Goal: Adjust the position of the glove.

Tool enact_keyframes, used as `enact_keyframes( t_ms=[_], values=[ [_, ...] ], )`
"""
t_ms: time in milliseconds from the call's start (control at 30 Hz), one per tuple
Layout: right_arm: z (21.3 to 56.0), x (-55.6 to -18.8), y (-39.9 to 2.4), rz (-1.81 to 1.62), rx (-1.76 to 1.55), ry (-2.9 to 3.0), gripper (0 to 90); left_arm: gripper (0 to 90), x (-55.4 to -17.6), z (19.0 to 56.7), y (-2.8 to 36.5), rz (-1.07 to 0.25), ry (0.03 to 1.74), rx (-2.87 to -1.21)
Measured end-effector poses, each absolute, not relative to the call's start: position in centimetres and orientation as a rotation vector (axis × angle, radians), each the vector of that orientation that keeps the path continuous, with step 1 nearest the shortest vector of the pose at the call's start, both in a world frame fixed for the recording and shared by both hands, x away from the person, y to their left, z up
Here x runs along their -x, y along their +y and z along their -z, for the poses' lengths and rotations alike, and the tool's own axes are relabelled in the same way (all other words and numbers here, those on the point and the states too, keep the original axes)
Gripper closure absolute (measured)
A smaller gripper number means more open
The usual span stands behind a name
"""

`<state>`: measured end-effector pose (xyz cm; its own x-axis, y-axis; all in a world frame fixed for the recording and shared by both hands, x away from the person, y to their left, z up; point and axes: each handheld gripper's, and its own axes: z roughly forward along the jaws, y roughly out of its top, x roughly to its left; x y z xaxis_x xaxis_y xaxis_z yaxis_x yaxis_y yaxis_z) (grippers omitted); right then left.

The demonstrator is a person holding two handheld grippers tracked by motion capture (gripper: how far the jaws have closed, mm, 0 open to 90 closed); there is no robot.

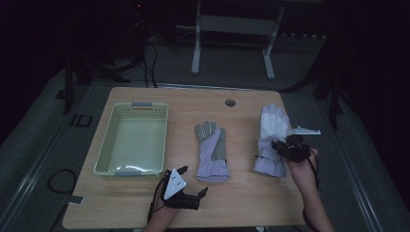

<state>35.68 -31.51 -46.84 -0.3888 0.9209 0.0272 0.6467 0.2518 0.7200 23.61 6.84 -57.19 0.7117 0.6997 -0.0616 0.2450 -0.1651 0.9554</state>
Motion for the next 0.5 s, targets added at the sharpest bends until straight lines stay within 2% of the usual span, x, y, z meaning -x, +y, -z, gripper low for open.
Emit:
enact_keyframes(
  t_ms=[500],
  values=[
    [41.2, -34.7, -26.9, -1.013, -1.420, 2.076, 79.0, 0.9, -23.6, 57.2, 6.9, -0.478, 0.752, -1.734]
  ],
)
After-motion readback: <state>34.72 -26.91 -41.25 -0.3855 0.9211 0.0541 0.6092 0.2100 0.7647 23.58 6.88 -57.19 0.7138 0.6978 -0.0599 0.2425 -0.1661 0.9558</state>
